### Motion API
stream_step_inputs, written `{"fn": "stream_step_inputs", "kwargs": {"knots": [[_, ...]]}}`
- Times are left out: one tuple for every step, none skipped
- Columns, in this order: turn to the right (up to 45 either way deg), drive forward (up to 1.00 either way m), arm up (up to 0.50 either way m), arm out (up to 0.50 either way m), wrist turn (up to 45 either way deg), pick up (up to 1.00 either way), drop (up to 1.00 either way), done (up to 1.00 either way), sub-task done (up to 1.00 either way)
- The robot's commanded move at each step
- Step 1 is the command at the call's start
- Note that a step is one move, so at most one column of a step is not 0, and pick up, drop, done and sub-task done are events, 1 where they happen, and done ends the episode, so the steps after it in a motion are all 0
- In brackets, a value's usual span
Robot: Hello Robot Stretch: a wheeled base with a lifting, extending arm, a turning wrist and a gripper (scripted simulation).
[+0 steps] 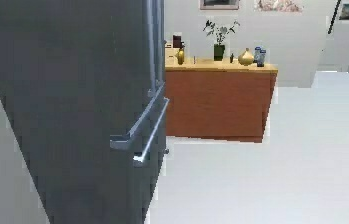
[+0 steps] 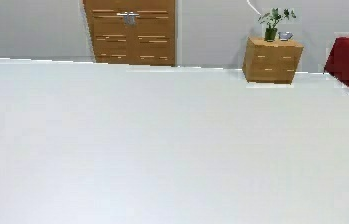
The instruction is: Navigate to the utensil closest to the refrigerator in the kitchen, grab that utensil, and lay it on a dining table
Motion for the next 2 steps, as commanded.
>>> {"fn": "stream_step_inputs", "kwargs": {"knots": [[-6.0,0.0,0.0,0.0,0.0,0.0,0.0,0.0,0.0],[0.0,0.2,0.0,0.0,0.0,0.0,0.0,0.0,0.0]]}}
